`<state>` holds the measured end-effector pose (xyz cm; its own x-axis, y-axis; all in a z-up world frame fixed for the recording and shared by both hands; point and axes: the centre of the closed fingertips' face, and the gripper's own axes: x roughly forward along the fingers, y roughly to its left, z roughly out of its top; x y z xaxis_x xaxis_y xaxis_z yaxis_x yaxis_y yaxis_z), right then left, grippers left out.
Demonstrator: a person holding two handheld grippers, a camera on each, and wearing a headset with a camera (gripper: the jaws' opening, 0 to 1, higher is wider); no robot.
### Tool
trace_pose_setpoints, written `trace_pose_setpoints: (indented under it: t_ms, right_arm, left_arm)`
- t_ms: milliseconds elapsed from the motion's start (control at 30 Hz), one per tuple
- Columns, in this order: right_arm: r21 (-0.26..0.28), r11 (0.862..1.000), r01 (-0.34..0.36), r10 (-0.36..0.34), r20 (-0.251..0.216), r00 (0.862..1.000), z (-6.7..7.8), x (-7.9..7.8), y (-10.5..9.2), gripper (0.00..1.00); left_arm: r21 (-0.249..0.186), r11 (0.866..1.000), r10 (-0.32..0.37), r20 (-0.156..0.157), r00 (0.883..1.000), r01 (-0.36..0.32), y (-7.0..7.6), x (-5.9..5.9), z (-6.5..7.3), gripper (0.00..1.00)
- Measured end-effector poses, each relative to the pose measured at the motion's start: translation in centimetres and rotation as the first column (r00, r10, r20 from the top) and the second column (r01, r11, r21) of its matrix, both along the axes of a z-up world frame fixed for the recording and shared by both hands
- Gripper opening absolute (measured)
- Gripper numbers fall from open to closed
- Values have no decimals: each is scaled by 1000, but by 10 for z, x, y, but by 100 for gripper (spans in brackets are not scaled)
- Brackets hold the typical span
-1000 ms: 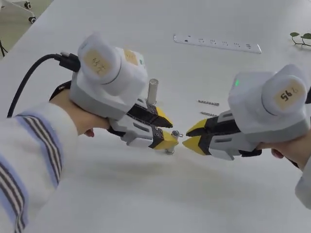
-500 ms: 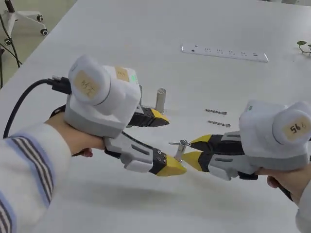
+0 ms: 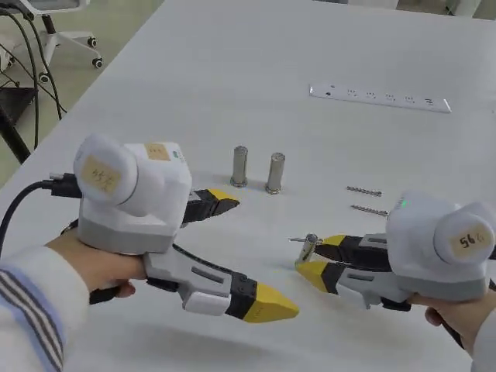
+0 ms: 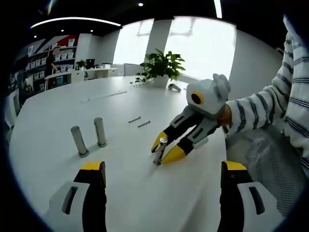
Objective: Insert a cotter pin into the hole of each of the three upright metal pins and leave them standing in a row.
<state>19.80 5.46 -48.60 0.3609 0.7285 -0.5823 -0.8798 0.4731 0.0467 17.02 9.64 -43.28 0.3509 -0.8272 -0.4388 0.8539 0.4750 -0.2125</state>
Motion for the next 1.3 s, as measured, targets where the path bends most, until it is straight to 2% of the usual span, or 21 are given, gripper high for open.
trace_pose_setpoints:
  t_ms: [267,533,700,800,900,1100,1167,1300]
  right_arm:
    - [24,1000,3,-3,-15,1000,-5,-1,7,14]
    - [3,1000,4,-4,10,1000,-9,-1,7,9]
    - [19,1000,9,-9,15,1000,-8,2,10,9]
    - [20,1000,3,-4,25,1000,-7,2,12,5]
    - [-1,1000,3,-3,47,999,-7,3,13,5]
    - [-4,1000,-15,15,42,999,-7,0,15,4]
    - [-18,1000,-25,26,62,998,-5,1,16,4]
    - [0,1000,-14,14,78,997,3,9,21,4]
  left_arm:
    - [6,1000,14,-7,1000,-14,6,-7,-3,99]
    - [24,1000,1,-8,1000,-1,10,-12,-5,99]
    - [24,1000,5,-11,1000,-4,11,-13,-5,99]
    - [23,1000,7,-15,1000,-6,11,-13,-5,99]
    - [26,1000,9,-14,1000,-9,11,-14,-5,99]
    - [22,1000,13,-22,1000,-13,12,-15,-5,99]
    - [17,1000,19,-21,1000,-19,14,-15,-4,99]
    - [17,1000,23,-20,1000,-23,16,-13,-4,99]
